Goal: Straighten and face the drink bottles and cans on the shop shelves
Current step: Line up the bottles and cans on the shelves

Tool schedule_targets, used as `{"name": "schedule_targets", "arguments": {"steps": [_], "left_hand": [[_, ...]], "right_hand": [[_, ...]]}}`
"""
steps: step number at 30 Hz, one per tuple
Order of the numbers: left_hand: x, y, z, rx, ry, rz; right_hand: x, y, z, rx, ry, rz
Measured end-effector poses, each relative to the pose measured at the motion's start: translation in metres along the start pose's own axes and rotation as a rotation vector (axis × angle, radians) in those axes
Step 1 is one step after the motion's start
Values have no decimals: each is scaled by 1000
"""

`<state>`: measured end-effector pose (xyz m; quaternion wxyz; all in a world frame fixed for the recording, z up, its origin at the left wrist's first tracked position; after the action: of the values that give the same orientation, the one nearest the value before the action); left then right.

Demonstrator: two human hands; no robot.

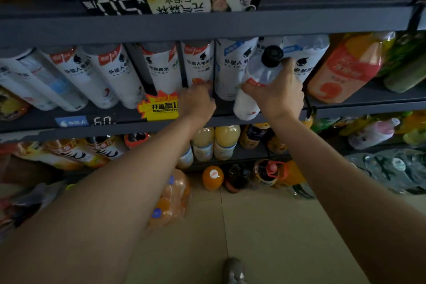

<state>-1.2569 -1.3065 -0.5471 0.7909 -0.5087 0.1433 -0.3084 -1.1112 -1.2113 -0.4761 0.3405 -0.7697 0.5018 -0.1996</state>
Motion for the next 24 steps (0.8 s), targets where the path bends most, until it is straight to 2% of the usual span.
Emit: {"name": "schedule_targets", "arguments": {"steps": [2, 5, 8, 15, 24], "left_hand": [[3, -14, -25, 124, -90, 104], [12, -33, -61, 280, -314, 243], [10, -38, -74, 356, -450, 256], [-23, -47, -70, 372, -556, 228], [-16, -51, -90, 451, -644, 377]], "right_hand": [[15, 8, -6, 38, -58, -42], [25, 26, -28, 83, -186, -112], [24, 40, -50, 78, -272, -146], [21, 60, -69, 145, -327, -221], [16, 59, -68, 112, -266, -173]]}}
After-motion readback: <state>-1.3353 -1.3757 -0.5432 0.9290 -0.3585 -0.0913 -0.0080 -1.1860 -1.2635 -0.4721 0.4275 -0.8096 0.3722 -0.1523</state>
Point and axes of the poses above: each hand's wrist, its own x-axis away from the middle knuckle, its own y-axis out of the palm, z = x × y, the point moved 6 cm from there along -x, towards the middle knuckle, and after that the axes turned 3 degrees about -y, right-handed, at the moved point
